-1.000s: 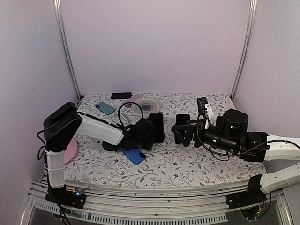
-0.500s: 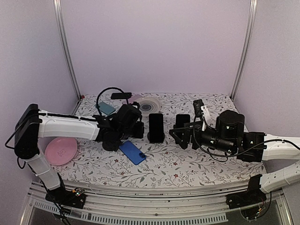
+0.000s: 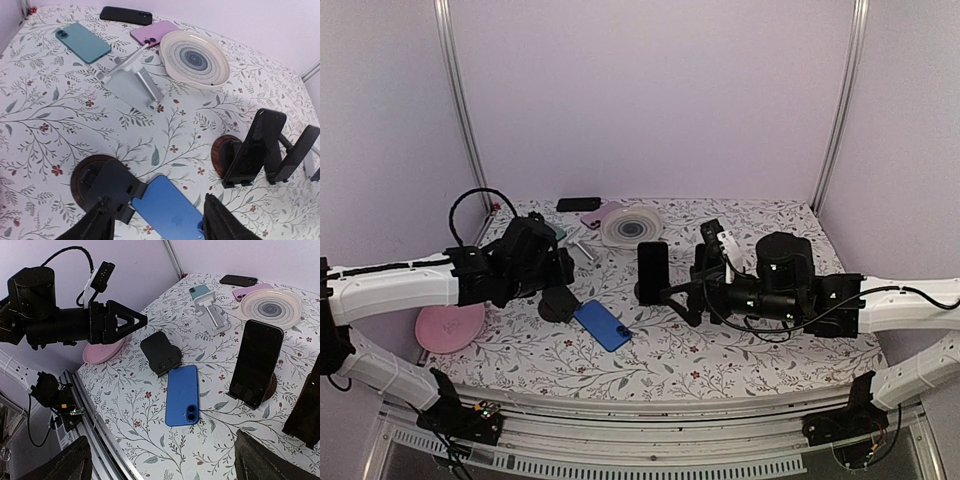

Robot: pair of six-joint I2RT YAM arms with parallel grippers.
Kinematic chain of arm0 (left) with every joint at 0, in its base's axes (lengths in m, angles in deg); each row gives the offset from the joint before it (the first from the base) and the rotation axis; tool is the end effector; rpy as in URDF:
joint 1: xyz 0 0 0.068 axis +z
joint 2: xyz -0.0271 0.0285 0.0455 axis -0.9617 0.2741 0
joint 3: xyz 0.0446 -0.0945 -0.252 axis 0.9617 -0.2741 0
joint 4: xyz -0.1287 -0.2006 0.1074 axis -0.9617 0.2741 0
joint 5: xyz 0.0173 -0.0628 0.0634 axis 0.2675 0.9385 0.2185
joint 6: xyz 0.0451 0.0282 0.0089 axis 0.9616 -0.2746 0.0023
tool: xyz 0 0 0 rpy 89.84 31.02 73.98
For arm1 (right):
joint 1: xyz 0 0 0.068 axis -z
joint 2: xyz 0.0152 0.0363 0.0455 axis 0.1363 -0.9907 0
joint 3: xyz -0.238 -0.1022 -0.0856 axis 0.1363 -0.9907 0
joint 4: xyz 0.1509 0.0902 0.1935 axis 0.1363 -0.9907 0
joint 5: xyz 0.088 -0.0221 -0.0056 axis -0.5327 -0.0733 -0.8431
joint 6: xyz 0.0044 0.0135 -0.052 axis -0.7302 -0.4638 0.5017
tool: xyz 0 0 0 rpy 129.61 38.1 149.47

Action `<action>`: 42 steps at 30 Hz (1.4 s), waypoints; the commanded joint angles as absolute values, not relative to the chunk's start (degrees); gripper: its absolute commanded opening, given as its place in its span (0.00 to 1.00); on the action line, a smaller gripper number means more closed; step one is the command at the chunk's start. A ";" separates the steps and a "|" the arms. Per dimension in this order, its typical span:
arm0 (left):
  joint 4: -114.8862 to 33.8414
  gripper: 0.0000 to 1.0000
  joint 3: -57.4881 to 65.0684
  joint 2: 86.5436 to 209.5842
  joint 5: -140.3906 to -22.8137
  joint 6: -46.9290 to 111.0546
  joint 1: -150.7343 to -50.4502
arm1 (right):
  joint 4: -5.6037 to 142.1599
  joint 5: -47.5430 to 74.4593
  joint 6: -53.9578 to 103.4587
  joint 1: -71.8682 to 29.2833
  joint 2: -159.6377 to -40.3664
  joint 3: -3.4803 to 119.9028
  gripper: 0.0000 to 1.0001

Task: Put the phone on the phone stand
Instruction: Pick up the phone stand from the center of the board.

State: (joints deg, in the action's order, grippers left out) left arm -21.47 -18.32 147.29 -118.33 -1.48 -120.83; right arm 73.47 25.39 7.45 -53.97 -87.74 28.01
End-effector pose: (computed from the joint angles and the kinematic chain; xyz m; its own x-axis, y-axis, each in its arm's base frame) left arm 0.2019 -0.1898 0.2509 -0.6009 -0.2705 -0.7522 -0.0428 0.9506 -0.3076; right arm 0.1332 0.2428 0.2822 -0.4843 -0.0410 -0.8739 -0.7094 0.6031 0.3648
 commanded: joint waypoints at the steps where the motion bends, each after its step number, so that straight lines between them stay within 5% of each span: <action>1: -16.27 0.70 -20.27 145.68 -121.51 -8.28 -119.92 | 73.01 22.25 8.54 -53.69 -90.06 30.56 0.99; 5: -12.42 0.84 -21.25 146.10 -123.28 -16.33 -118.40 | 72.78 21.72 8.63 -53.64 -90.35 31.00 0.99; 16: -9.19 0.84 -17.30 155.49 -125.74 -30.54 -116.44 | 72.41 21.80 8.46 -53.69 -89.85 30.40 0.99; 22: -1.55 0.96 -10.07 163.86 -127.08 -40.21 -116.42 | 72.55 21.85 8.27 -53.64 -89.62 30.04 0.99; 42: 3.39 0.90 0.41 179.30 -128.91 -45.05 -114.52 | 72.24 22.44 8.38 -53.69 -88.60 29.08 0.99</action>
